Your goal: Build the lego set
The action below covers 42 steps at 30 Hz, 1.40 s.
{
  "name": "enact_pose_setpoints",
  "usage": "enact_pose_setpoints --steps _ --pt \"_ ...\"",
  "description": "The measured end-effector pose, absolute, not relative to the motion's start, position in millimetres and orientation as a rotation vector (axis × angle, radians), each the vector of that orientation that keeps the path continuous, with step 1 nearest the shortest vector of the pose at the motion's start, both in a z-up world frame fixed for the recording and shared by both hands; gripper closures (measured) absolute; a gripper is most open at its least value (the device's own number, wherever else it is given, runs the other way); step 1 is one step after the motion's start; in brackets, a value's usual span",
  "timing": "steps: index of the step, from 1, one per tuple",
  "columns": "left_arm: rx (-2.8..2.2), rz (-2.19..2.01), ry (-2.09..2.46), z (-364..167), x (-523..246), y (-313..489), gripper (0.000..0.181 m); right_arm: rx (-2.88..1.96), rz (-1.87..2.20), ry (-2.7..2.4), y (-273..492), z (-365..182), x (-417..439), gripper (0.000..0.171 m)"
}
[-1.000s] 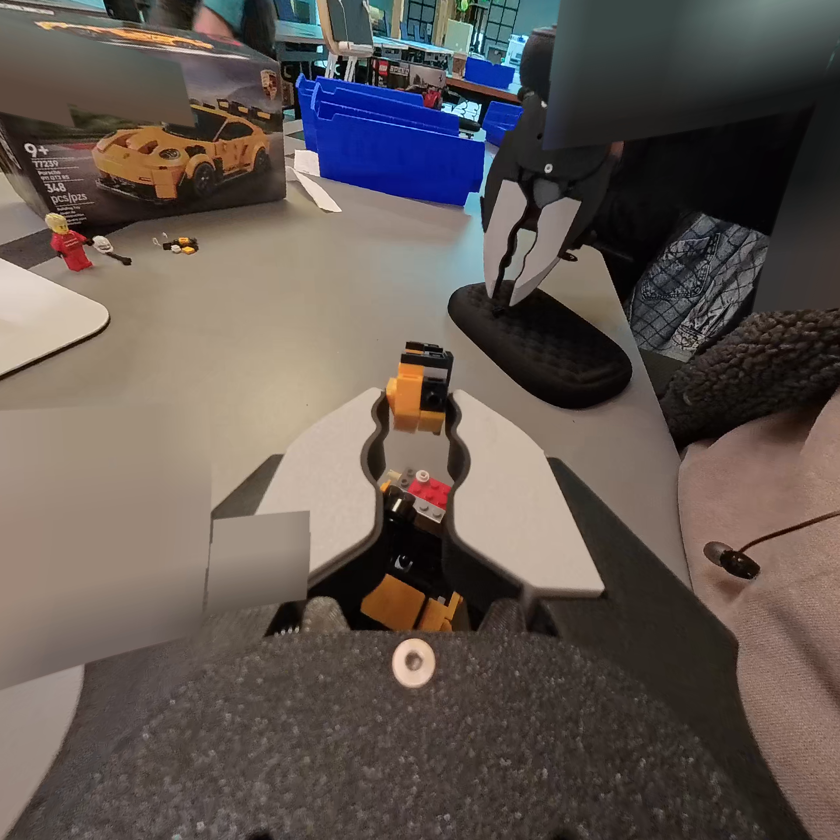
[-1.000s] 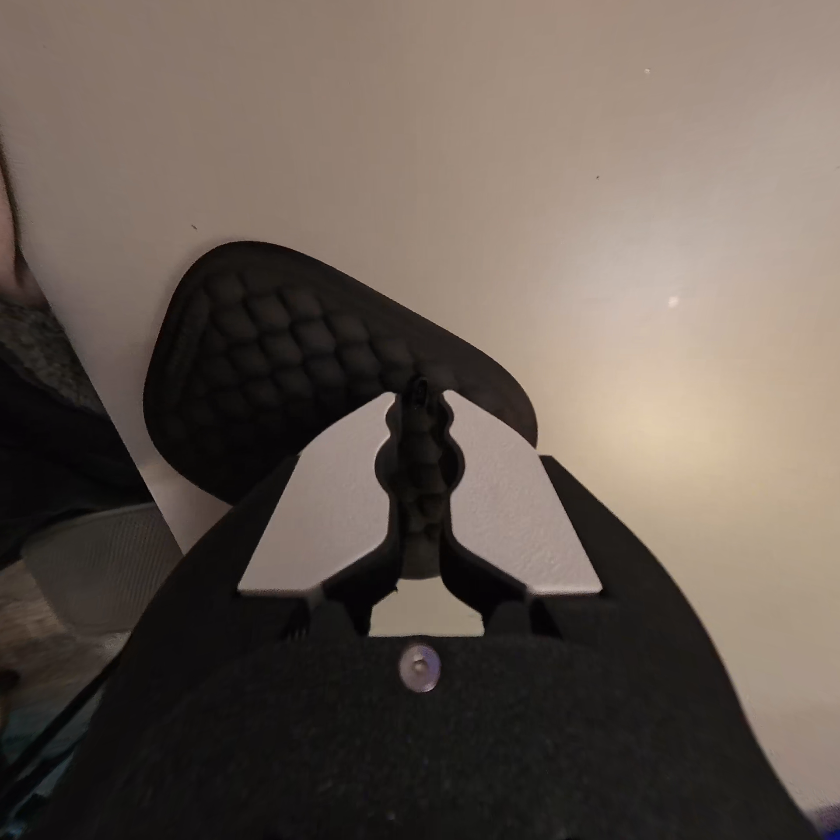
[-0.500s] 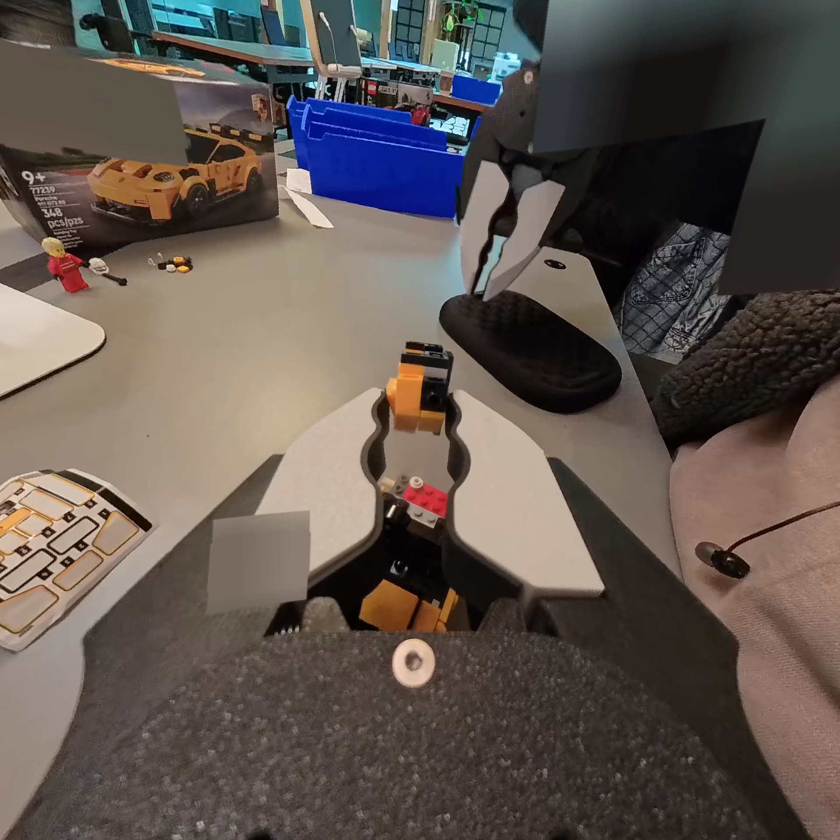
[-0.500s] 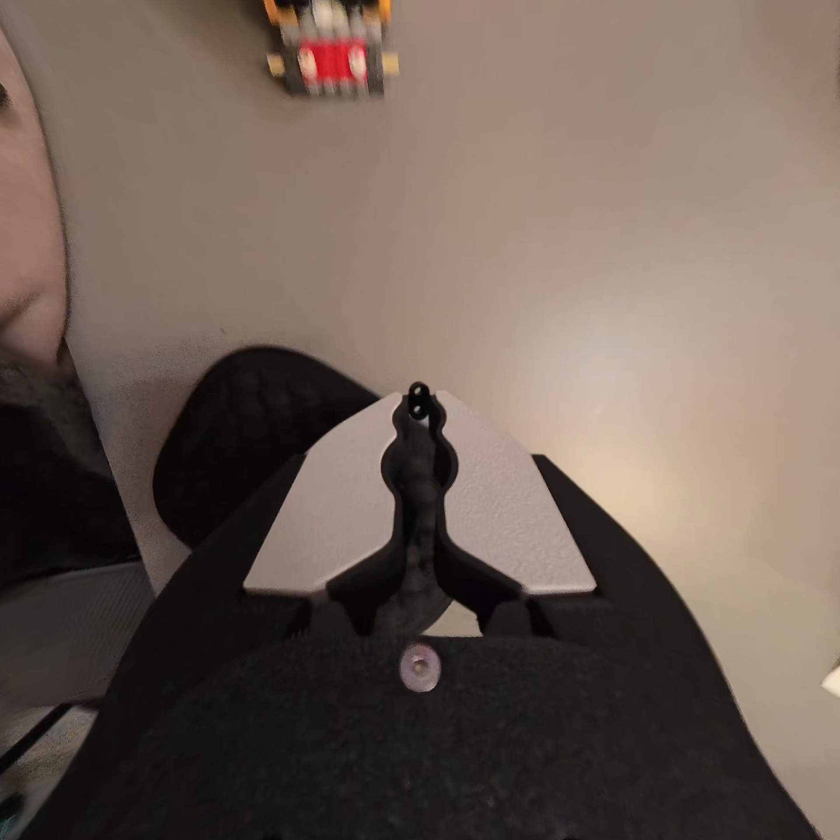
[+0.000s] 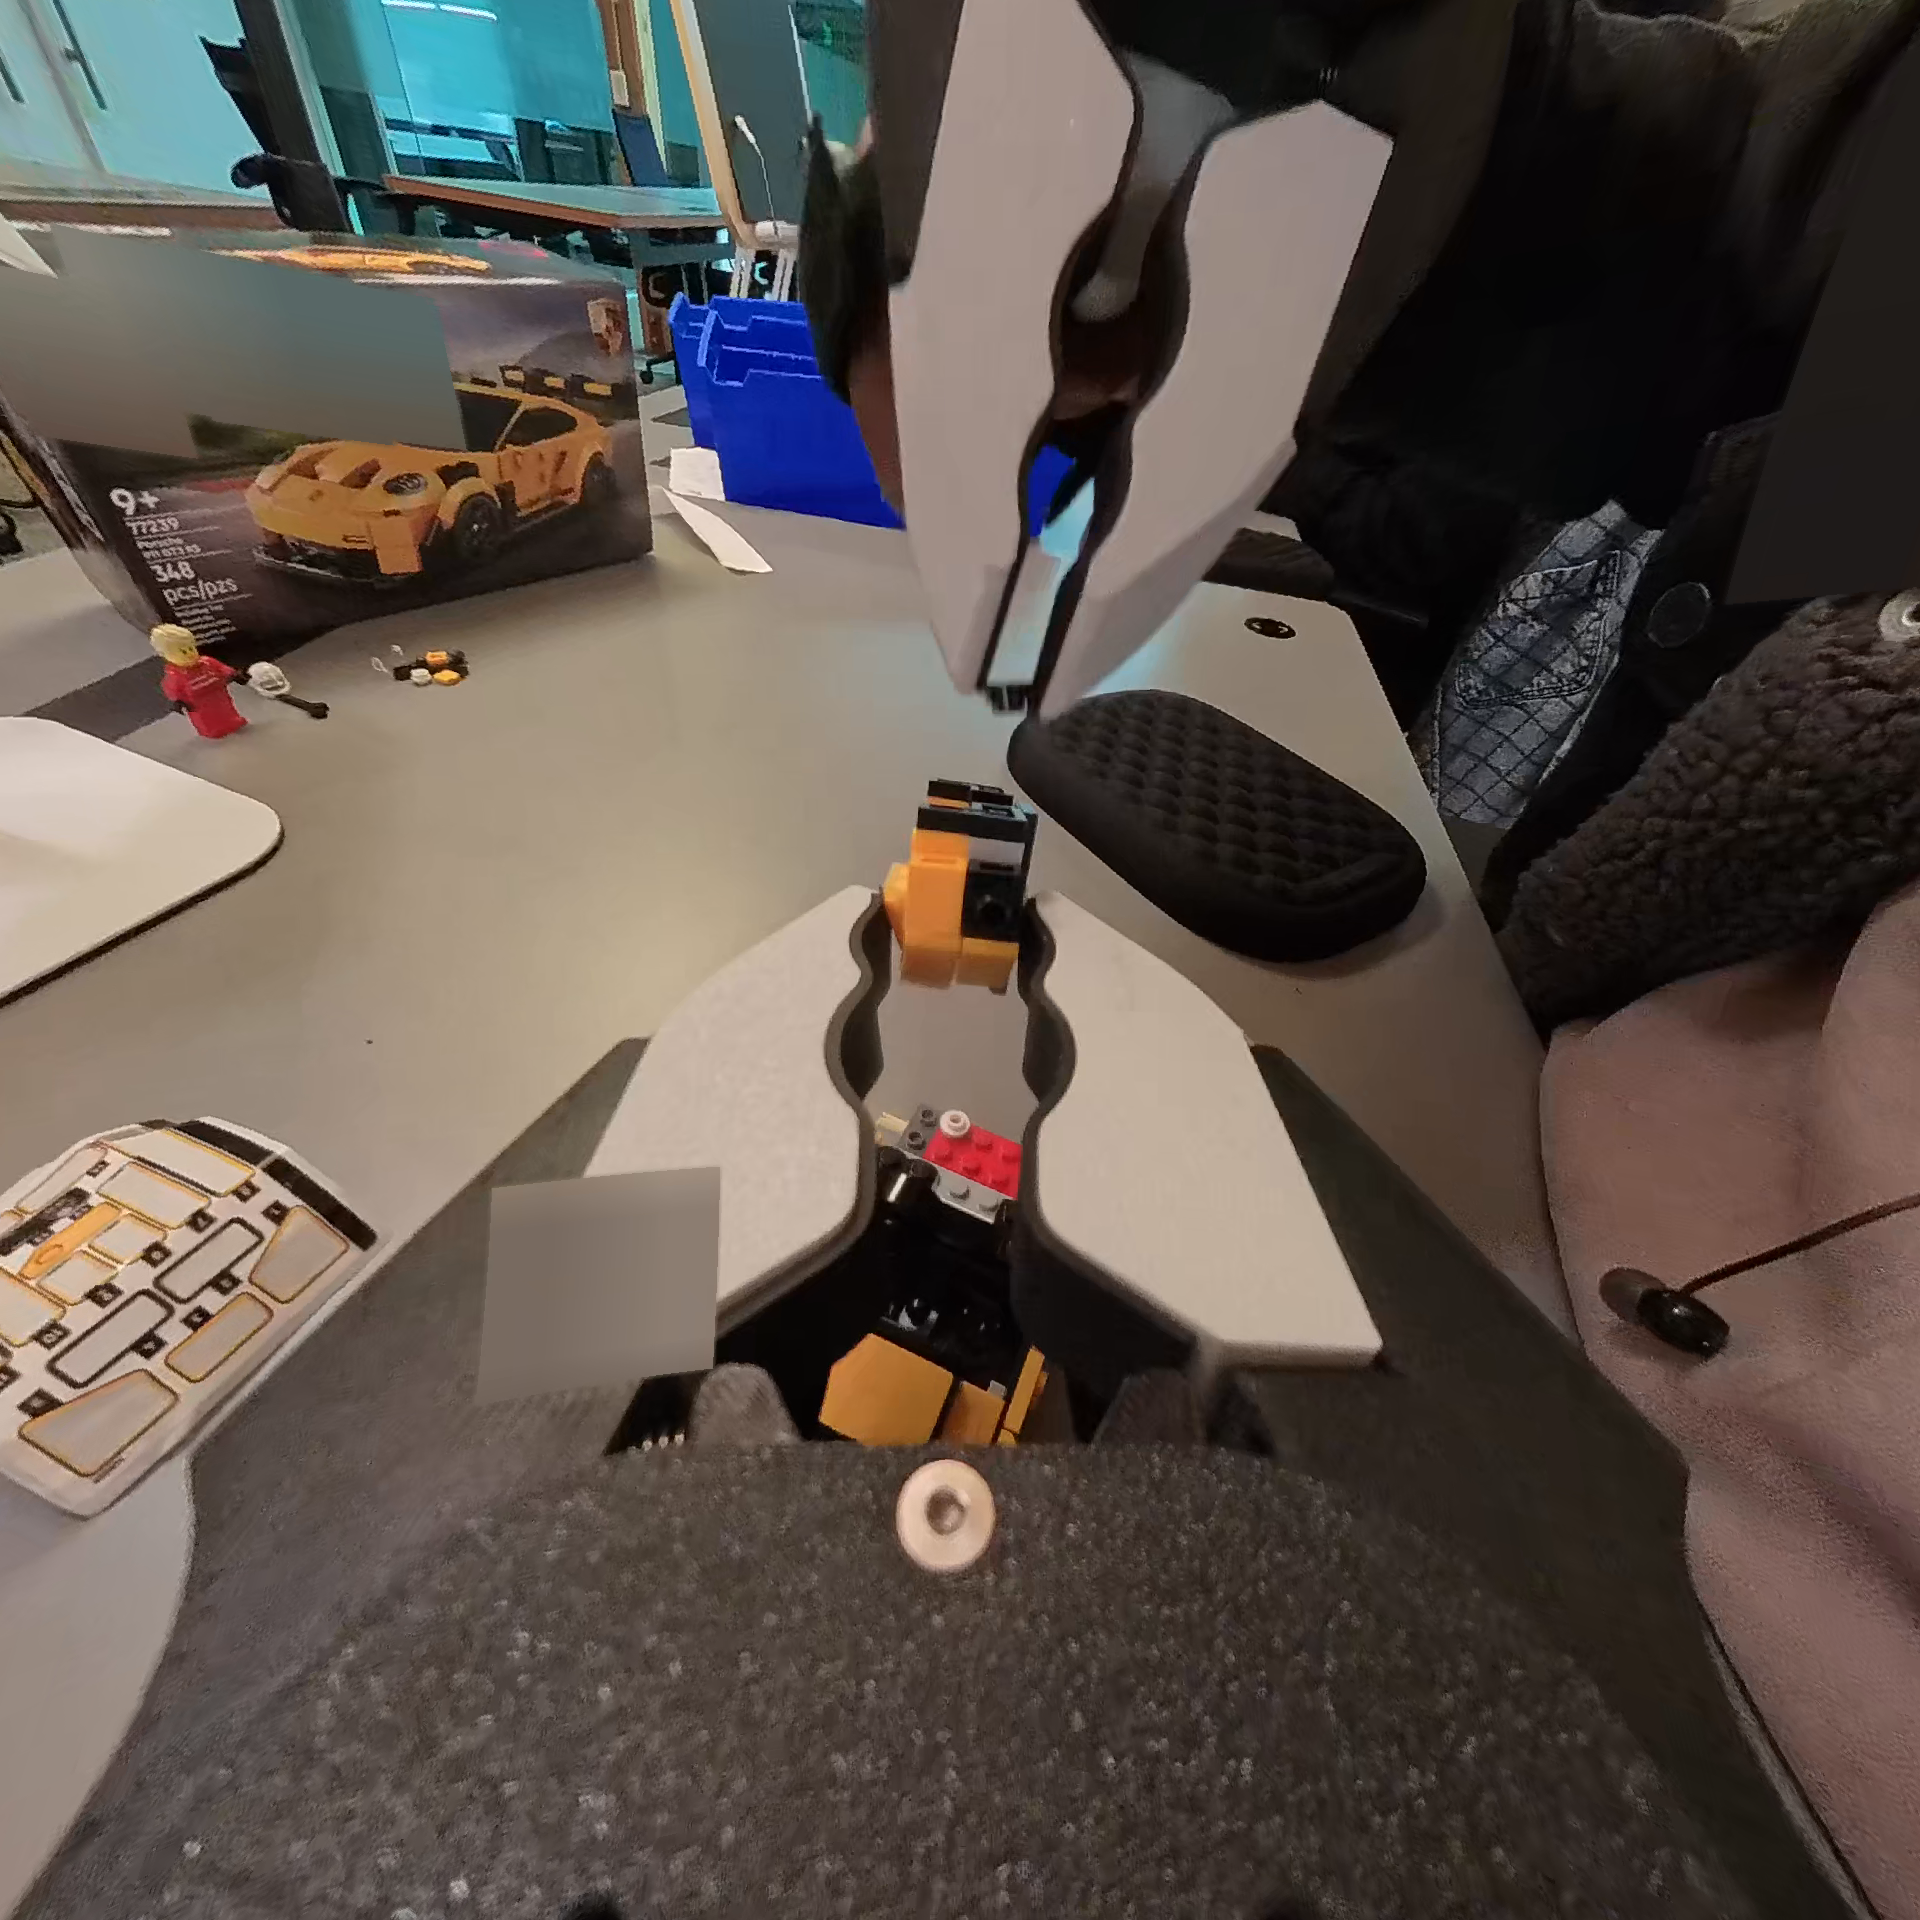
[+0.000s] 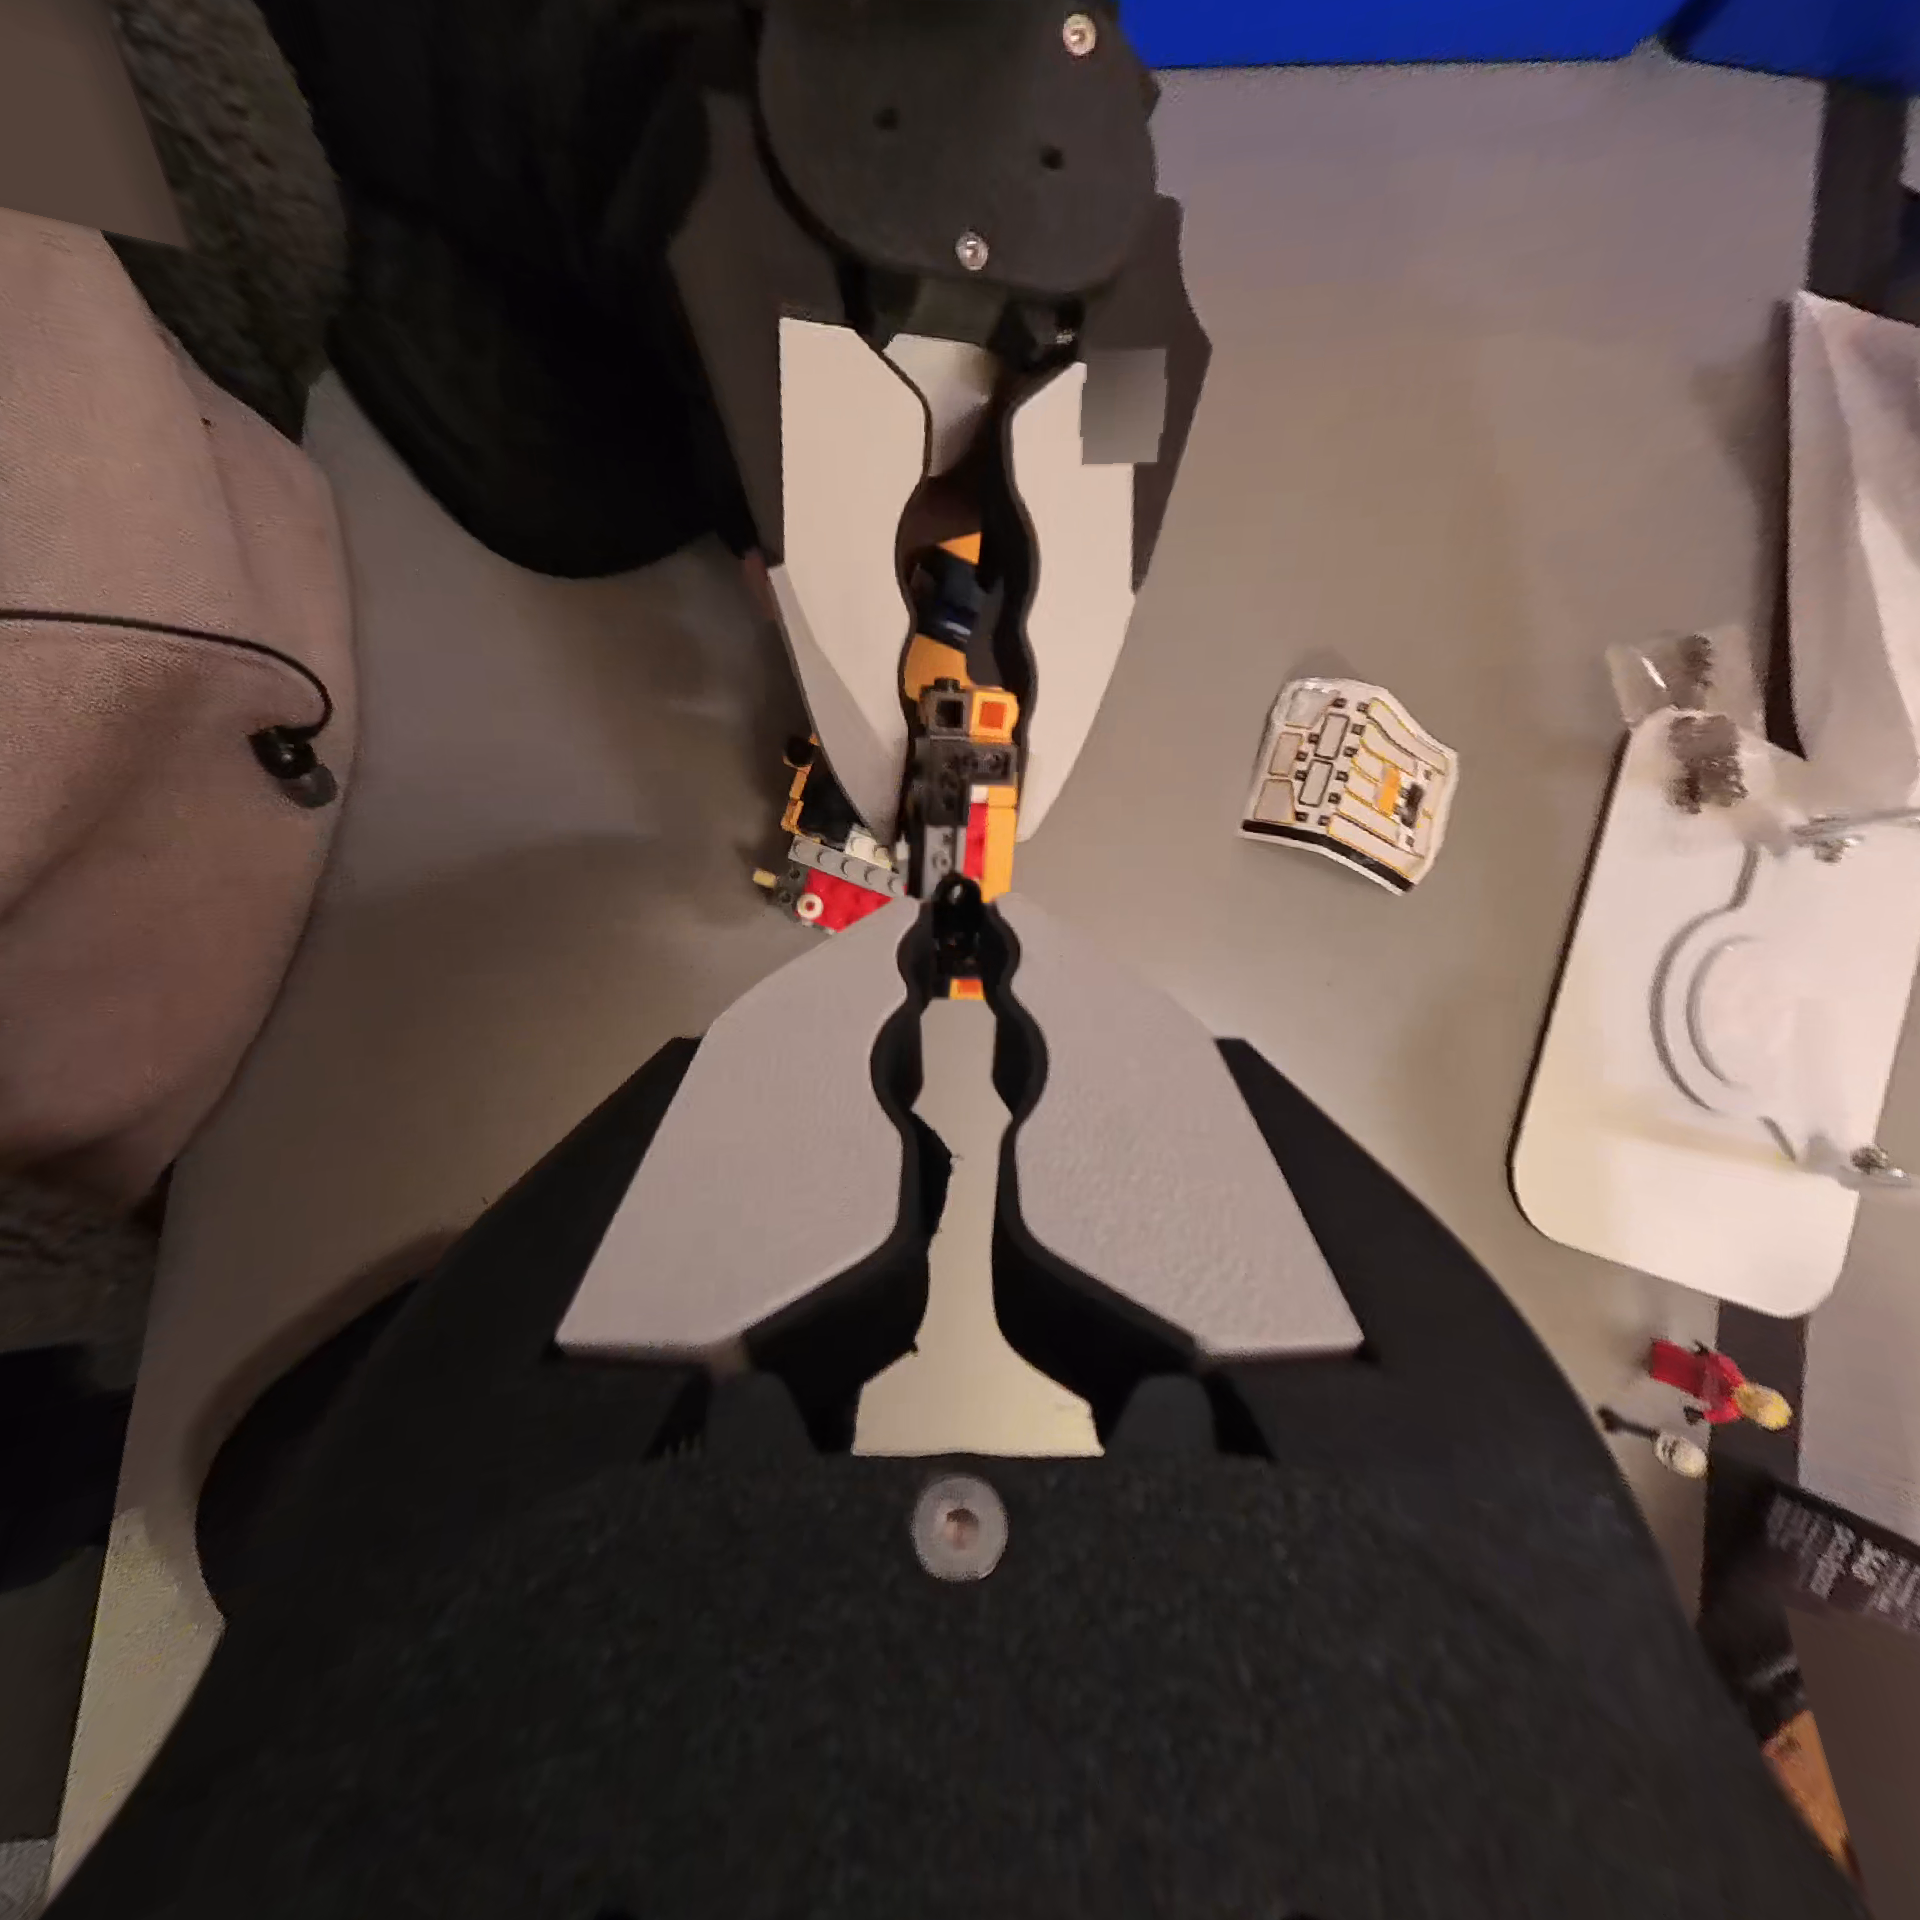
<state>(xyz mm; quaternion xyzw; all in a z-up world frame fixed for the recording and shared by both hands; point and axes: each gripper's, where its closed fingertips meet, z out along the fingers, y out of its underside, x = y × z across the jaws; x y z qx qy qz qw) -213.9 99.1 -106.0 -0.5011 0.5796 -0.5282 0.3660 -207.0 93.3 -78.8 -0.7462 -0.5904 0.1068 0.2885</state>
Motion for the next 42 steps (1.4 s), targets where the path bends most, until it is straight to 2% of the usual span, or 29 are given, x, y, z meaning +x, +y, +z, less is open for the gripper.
enact_pose_setpoints --steps 15,29,42 --pt "-1.253 -1.349 1.452 -98 -215 101 0.158 -2.031 0.316 -1.63 92 -81 -219 0.163" --pt "-1.231 -1.384 1.398 -88 -218 103 0.158 -1.984 0.326 -1.636 90 -66 -223 0.155" --pt "-1.319 -1.443 1.298 -83 -219 113 0.158 -1.863 0.153 -1.51 99 -65 -230 0.159"
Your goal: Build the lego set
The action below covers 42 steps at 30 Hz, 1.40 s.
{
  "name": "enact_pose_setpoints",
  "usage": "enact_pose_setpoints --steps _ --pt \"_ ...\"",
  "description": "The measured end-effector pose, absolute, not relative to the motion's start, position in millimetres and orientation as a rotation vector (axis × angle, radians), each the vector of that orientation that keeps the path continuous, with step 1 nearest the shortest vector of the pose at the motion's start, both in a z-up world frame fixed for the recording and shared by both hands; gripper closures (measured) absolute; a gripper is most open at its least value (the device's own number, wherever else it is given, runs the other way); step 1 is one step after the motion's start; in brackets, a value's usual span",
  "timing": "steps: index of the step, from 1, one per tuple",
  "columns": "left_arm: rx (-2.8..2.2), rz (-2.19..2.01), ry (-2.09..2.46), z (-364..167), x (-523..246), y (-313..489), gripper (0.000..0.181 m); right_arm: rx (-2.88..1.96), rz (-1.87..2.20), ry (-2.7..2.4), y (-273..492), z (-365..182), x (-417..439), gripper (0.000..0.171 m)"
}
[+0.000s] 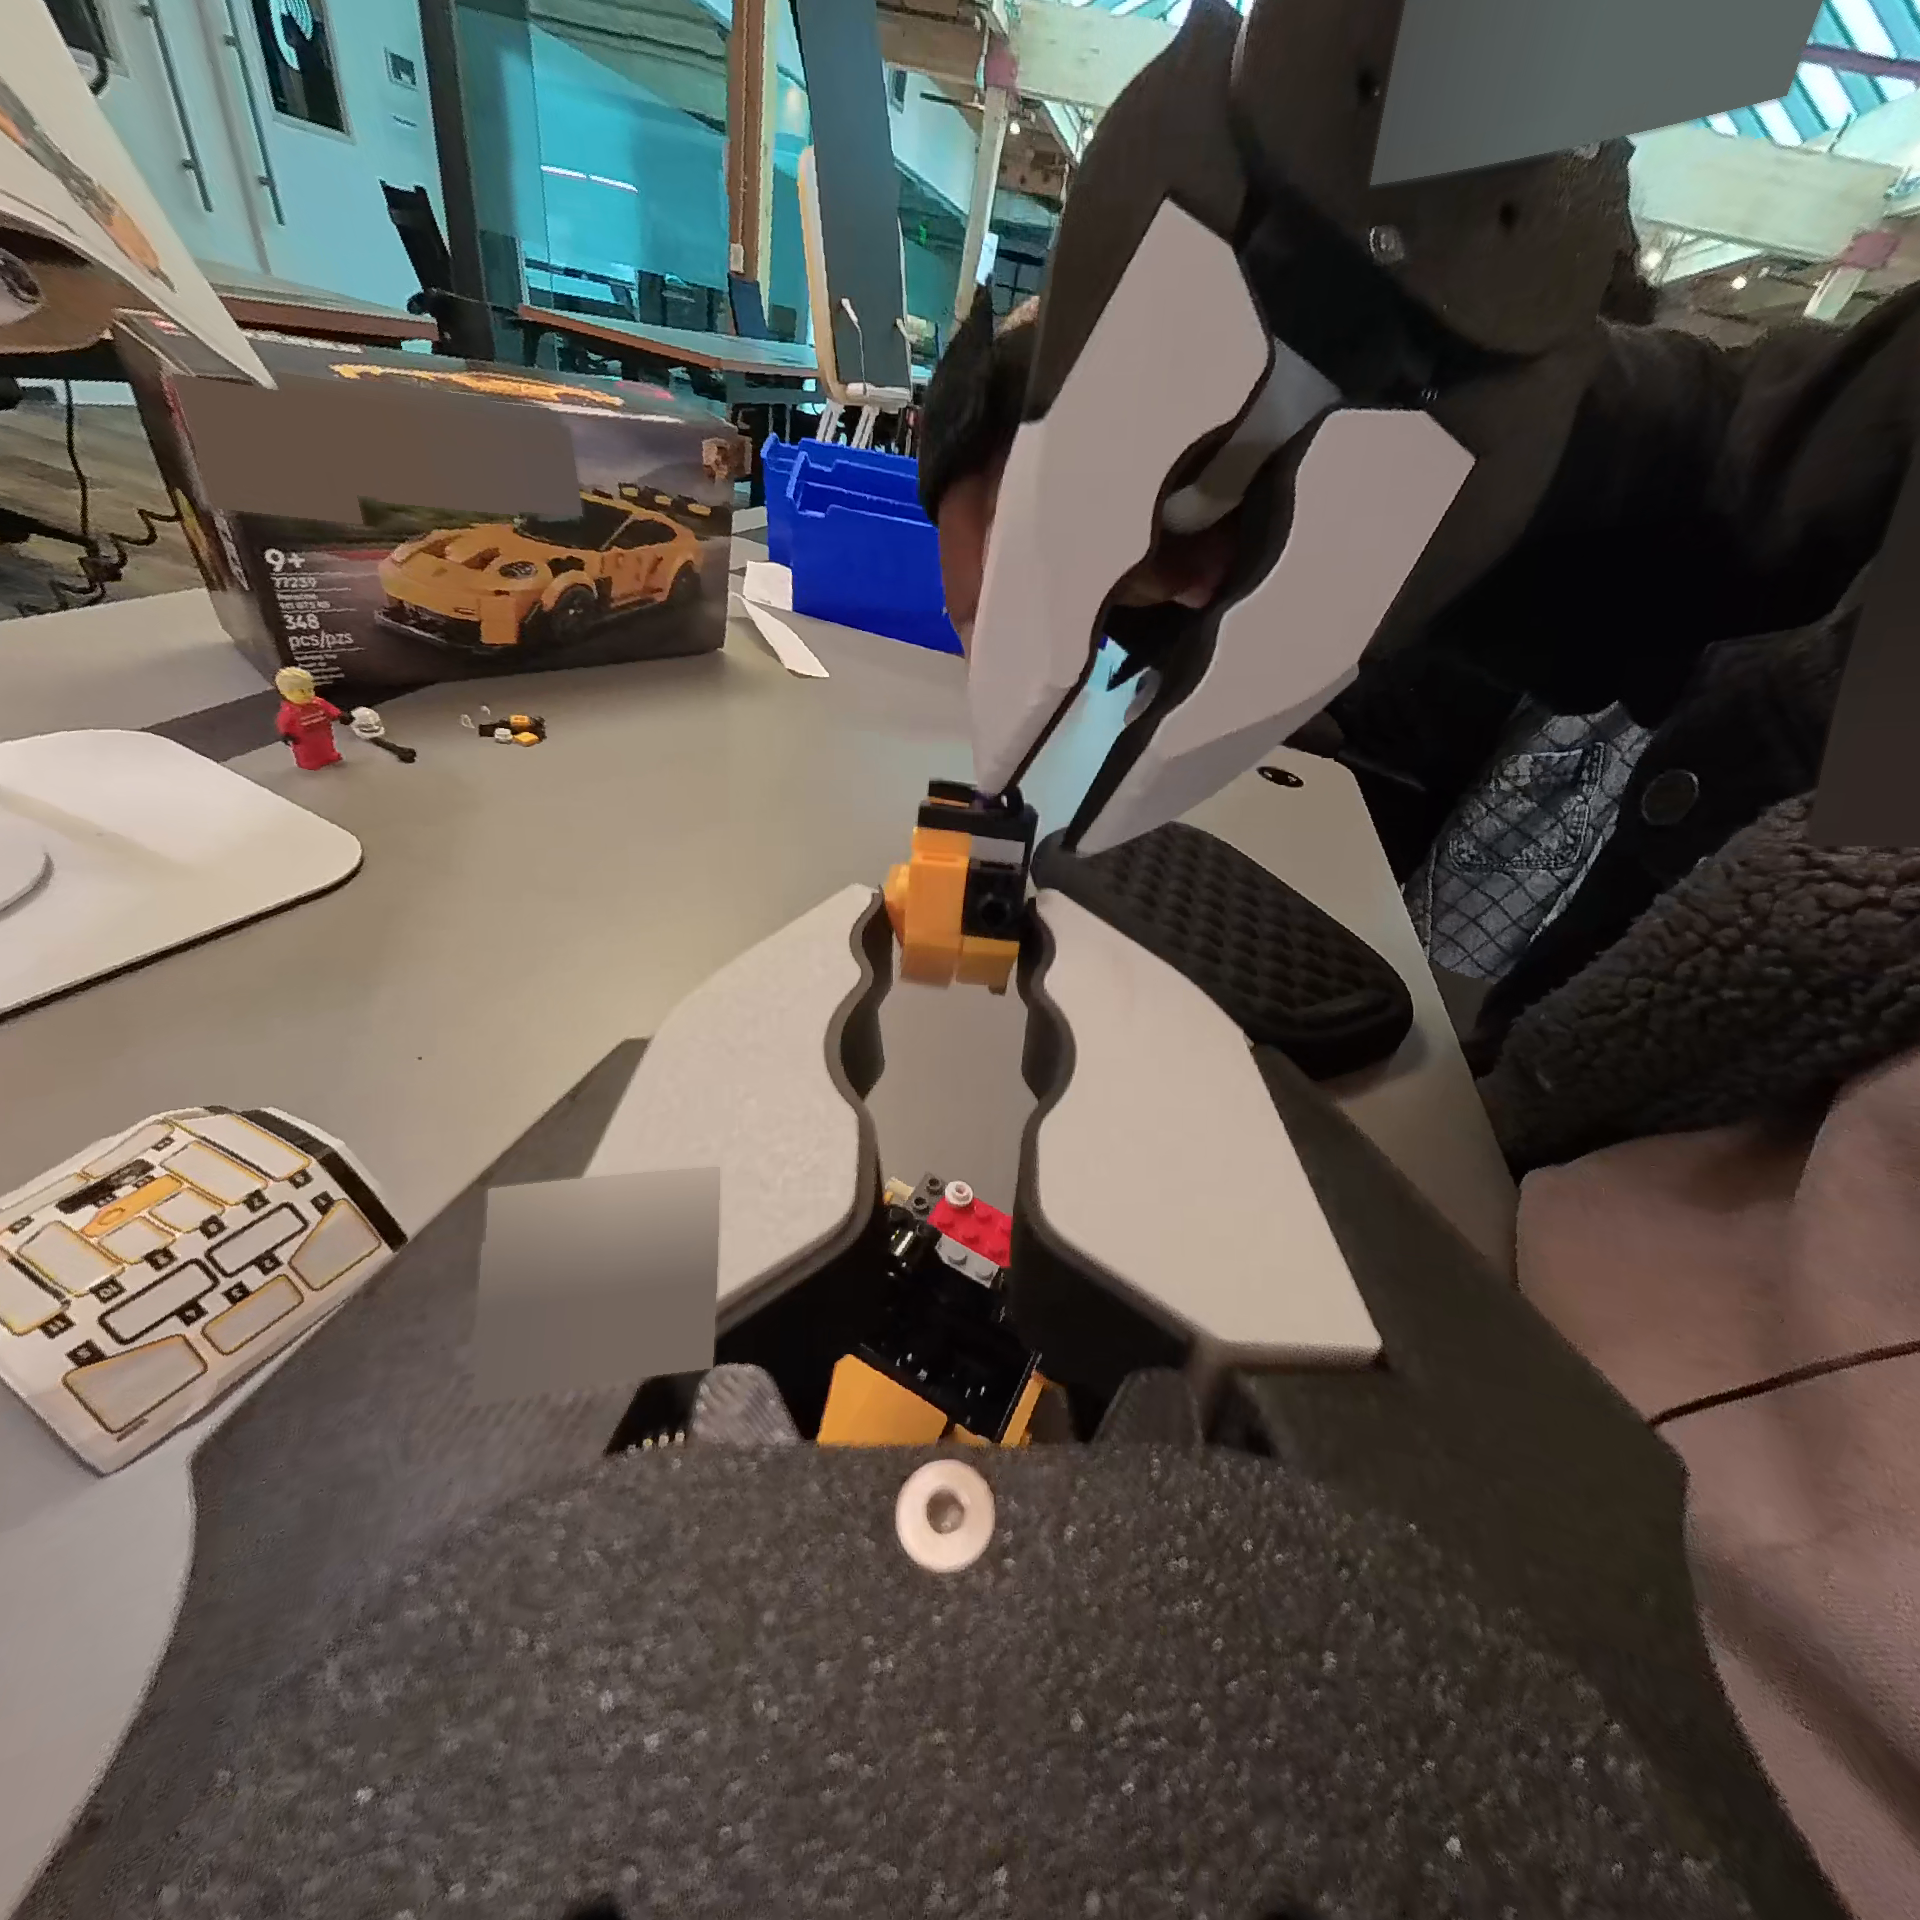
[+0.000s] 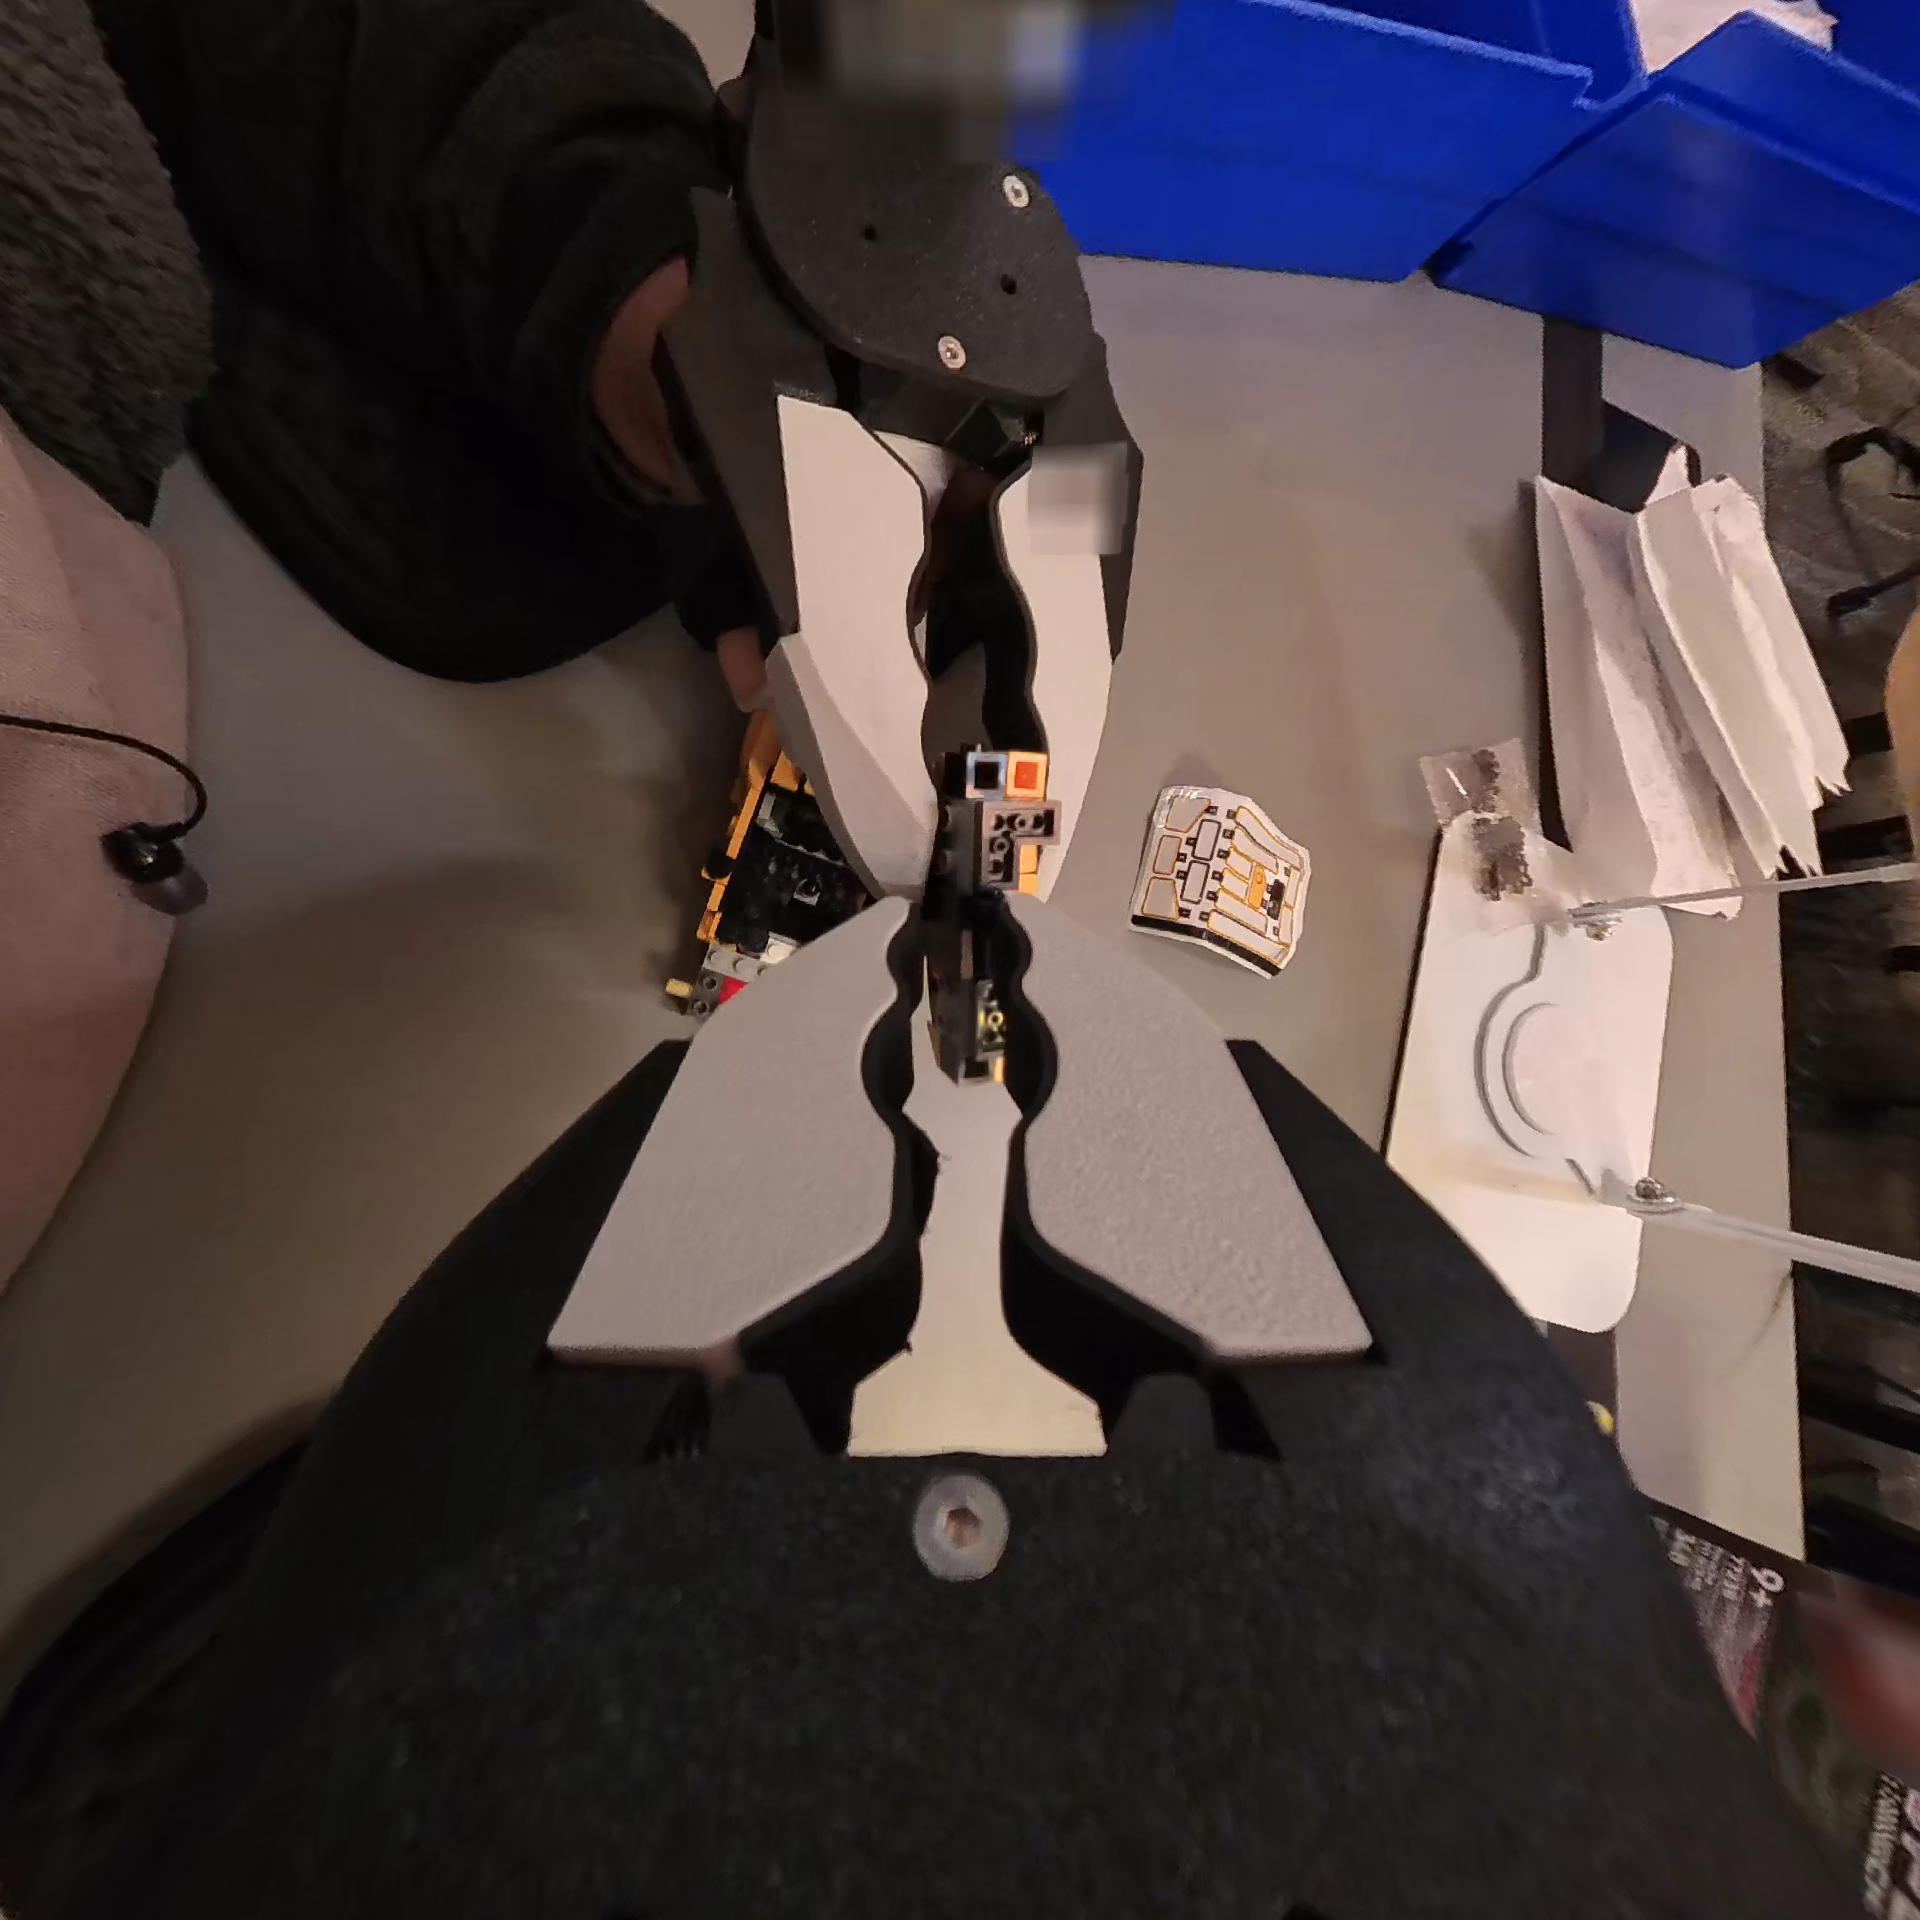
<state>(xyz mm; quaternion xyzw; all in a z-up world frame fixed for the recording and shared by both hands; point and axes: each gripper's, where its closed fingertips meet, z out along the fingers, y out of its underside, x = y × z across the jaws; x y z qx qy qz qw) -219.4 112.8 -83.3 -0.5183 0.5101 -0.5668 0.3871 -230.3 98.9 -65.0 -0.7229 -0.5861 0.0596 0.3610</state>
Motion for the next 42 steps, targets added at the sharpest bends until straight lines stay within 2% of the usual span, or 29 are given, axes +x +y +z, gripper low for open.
enact_pose_setpoints --steps 12,20,42 --pt "-1.295 -1.435 1.282 -78 -221 113 0.158 -1.896 0.299 -1.381 100 -55 -234 0.153" --pt "-1.218 -1.366 1.341 -79 -221 106 0.158 -2.005 0.42 -1.44 99 -55 -223 0.171" --pt "-1.207 -1.363 1.352 -77 -222 103 0.158 -2.043 0.468 -1.523 94 -59 -227 0.171"
